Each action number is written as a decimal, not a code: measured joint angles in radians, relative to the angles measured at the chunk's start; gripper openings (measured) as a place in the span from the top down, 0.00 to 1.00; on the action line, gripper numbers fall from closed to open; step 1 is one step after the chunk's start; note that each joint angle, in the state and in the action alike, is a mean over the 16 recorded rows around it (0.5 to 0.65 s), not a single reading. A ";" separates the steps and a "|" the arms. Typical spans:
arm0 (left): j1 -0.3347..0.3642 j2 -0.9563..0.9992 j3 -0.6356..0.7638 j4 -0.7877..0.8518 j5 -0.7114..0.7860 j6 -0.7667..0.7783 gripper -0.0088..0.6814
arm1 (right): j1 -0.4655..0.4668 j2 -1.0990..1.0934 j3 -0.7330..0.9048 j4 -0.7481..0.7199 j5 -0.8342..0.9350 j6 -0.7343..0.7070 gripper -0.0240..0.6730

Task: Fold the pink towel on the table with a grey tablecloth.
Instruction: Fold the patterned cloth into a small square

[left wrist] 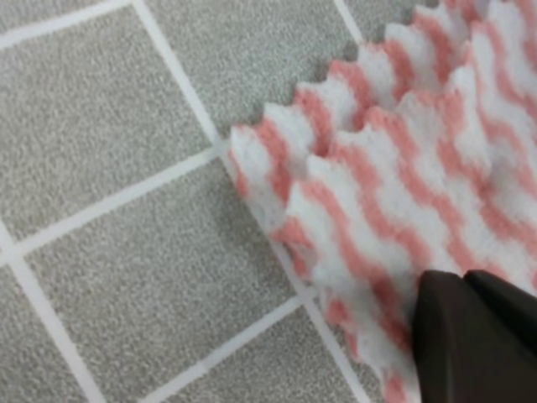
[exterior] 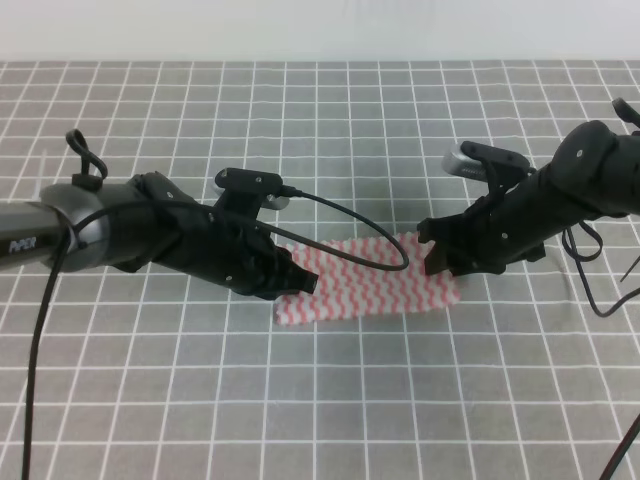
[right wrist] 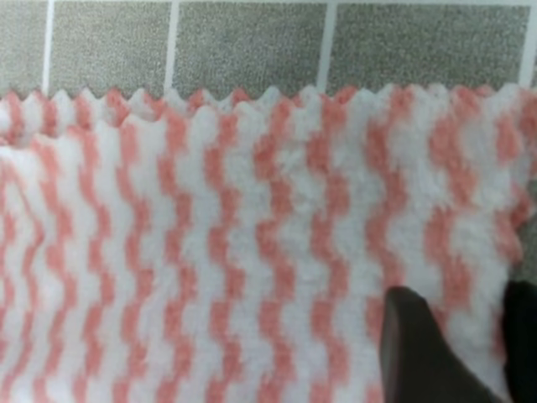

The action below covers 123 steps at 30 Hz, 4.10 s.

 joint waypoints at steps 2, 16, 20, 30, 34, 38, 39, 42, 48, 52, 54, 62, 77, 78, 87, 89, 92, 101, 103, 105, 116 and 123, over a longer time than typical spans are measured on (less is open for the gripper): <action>0.000 0.000 0.000 0.000 0.000 0.000 0.99 | 0.000 -0.001 0.000 0.002 0.002 0.001 0.77; 0.000 0.000 0.000 0.000 0.000 0.000 0.99 | 0.004 -0.002 -0.044 0.108 0.051 -0.047 0.98; 0.000 0.000 0.000 0.000 0.001 0.000 0.99 | 0.016 -0.001 -0.066 0.165 0.076 -0.077 0.98; 0.001 -0.005 -0.001 0.002 0.003 0.000 0.99 | 0.082 -0.001 -0.087 0.254 0.075 -0.126 0.98; 0.005 -0.020 -0.001 0.004 0.006 0.000 0.99 | 0.105 -0.002 -0.087 0.268 0.061 -0.133 0.98; 0.016 -0.040 -0.002 0.005 0.014 0.000 0.99 | 0.118 -0.002 -0.087 0.273 0.050 -0.134 0.98; 0.019 -0.045 -0.002 0.006 0.016 0.000 0.99 | 0.119 -0.002 -0.087 0.274 0.049 -0.135 0.98; 0.030 -0.056 -0.002 0.006 0.021 0.004 0.99 | 0.120 -0.001 -0.087 0.276 0.047 -0.135 0.98; 0.049 -0.050 -0.002 -0.015 0.026 0.029 0.99 | 0.120 -0.001 -0.087 0.281 0.047 -0.134 0.98; 0.055 -0.028 -0.002 -0.045 0.024 0.060 0.99 | 0.120 0.000 -0.086 0.281 0.046 -0.133 0.98; 0.056 -0.016 -0.002 -0.060 0.022 0.076 0.99 | 0.120 0.001 -0.086 0.284 0.047 -0.133 0.98; 0.056 0.012 -0.003 -0.111 0.018 0.128 0.99 | 0.128 0.000 -0.102 0.301 0.064 -0.133 0.98; 0.057 0.014 -0.004 -0.115 0.018 0.136 0.99 | 0.192 0.007 -0.143 0.328 0.068 -0.134 0.98; 0.057 0.014 -0.004 -0.115 0.018 0.136 0.99 | 0.195 0.009 -0.144 0.327 0.065 -0.134 0.98; 0.084 0.009 -0.004 -0.113 0.047 0.136 0.99 | 0.207 0.032 -0.146 0.329 0.050 -0.134 0.98; 0.097 0.005 -0.004 -0.114 0.057 0.136 0.99 | 0.207 0.035 -0.146 0.329 0.050 -0.133 0.98; 0.117 -0.004 -0.004 -0.115 0.073 0.136 0.99 | 0.207 0.040 -0.146 0.328 0.050 -0.133 0.98; 0.165 -0.037 -0.004 -0.126 0.100 0.136 0.99 | 0.208 0.046 -0.146 0.329 0.046 -0.134 0.98; 0.169 -0.042 -0.004 -0.130 0.100 0.136 0.99 | 0.209 0.051 -0.146 0.330 0.045 -0.134 0.98; 0.171 -0.046 -0.004 -0.132 0.100 0.136 0.99 | 0.209 0.058 -0.146 0.330 0.045 -0.134 0.98; 0.172 -0.049 -0.004 -0.138 0.099 0.138 0.99 | 0.212 0.089 -0.146 0.339 0.038 -0.135 0.98; 0.172 -0.049 -0.004 -0.138 0.100 0.139 0.99 | 0.212 0.092 -0.146 0.350 0.031 -0.140 0.98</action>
